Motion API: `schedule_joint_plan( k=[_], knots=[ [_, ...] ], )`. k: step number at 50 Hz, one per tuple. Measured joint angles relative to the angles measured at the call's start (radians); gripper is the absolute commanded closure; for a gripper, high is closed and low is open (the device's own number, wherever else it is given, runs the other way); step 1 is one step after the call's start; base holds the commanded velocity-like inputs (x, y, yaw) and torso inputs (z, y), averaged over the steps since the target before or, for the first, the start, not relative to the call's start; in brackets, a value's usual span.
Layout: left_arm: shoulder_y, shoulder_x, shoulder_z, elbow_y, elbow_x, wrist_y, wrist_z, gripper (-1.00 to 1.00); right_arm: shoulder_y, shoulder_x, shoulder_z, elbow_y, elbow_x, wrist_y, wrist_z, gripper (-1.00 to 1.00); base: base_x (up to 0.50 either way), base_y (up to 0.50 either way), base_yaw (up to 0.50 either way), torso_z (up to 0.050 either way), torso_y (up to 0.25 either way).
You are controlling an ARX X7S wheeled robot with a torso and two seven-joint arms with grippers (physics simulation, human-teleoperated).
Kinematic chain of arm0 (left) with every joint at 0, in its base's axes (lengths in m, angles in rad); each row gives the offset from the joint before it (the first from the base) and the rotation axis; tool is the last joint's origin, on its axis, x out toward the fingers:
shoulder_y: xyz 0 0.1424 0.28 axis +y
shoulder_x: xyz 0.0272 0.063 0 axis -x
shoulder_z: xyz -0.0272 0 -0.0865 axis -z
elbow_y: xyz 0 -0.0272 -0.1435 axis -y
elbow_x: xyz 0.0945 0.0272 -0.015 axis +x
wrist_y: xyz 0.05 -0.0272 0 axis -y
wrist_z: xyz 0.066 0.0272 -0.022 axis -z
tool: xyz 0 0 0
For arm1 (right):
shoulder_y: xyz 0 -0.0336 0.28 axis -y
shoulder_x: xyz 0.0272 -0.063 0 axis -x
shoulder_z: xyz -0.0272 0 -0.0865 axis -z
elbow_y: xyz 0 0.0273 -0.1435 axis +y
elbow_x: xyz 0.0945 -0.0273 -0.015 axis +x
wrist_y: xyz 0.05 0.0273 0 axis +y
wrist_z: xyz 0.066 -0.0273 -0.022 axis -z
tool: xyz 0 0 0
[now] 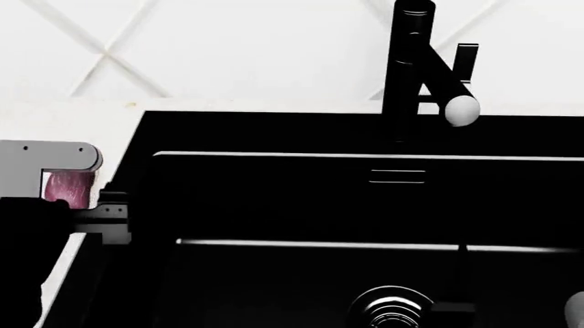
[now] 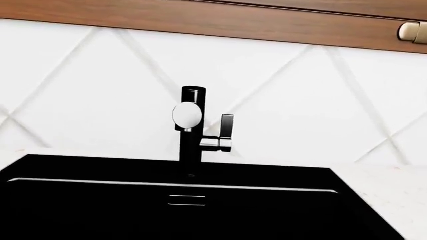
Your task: There is a mixed pile of frozen fruits and vegetables on the counter. Locate all the frozen vegetables and place the items in a bowl on the counter. Take all the frozen fruits and defrost them in a running sink.
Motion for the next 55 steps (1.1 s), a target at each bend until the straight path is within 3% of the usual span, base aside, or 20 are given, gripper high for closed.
schedule_joint_plan(
  k=[38, 39, 55],
  knots=[
    [-0.098, 0.013, 0.058, -0.373, 0.064, 0.145, 0.070, -1.00, -0.007, 0.000, -0.027, 0.012, -0.025, -0.015, -0.009, -1.00, 0.00, 0.00, 0.00, 0.000, 0.000],
    [-0.099, 0.014, 0.059, -0.376, 0.065, 0.147, 0.070, 1.00, -0.008, 0.001, -0.028, 0.013, -0.026, -0.016, -0.009, -1.00, 0.00, 0.00, 0.00, 0.000, 0.000],
    [-0.097, -0.001, 0.059, -0.308, 0.072, 0.127, 0.052, 1.00, -0.006, 0.003, -0.038, 0.013, -0.032, -0.021, -0.008, -1.00, 0.00, 0.00, 0.00, 0.000, 0.000]
  ],
)
